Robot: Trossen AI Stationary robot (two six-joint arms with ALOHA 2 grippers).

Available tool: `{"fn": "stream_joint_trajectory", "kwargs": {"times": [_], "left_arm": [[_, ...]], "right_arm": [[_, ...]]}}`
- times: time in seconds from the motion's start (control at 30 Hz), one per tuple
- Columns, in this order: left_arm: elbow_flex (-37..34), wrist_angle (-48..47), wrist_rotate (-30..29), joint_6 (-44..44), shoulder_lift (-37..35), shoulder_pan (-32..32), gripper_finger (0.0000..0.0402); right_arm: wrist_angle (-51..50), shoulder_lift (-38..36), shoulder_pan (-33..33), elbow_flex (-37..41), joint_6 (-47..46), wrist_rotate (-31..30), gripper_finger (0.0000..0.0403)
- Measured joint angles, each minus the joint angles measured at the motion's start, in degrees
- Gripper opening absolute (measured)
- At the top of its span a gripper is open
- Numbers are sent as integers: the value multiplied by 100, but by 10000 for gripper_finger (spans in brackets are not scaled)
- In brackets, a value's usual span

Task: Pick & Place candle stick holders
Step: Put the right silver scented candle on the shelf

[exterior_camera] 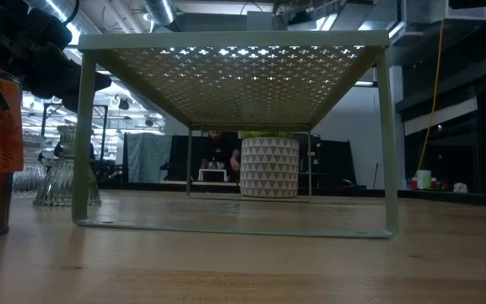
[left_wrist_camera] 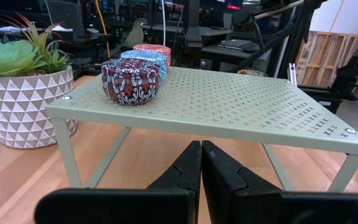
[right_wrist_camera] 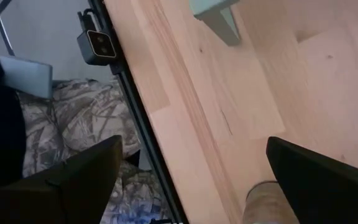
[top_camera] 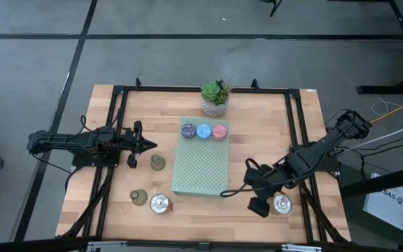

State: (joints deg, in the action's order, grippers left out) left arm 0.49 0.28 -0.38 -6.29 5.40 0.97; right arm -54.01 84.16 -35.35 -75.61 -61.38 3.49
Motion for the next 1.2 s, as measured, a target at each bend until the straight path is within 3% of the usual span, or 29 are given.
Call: {"fn": "stream_joint_trajectory", "kwargs": {"times": [0.53, 0.7, 1.03, 1.2], "left_arm": [[0, -1, 0, 0, 1, 0, 6], [0, 1, 0, 0, 1, 0, 6], [0, 1, 0, -1, 0, -1, 6], [0, 0, 0, 0, 0, 0, 6]], "right_arm": [[205, 2, 0, 0, -276, 22, 399], [231, 4, 0, -2, -926, 22, 399], [-964, 4, 0, -2, -1308, 19, 399], [-988, 13, -11, -2, -1569, 174, 399]]}}
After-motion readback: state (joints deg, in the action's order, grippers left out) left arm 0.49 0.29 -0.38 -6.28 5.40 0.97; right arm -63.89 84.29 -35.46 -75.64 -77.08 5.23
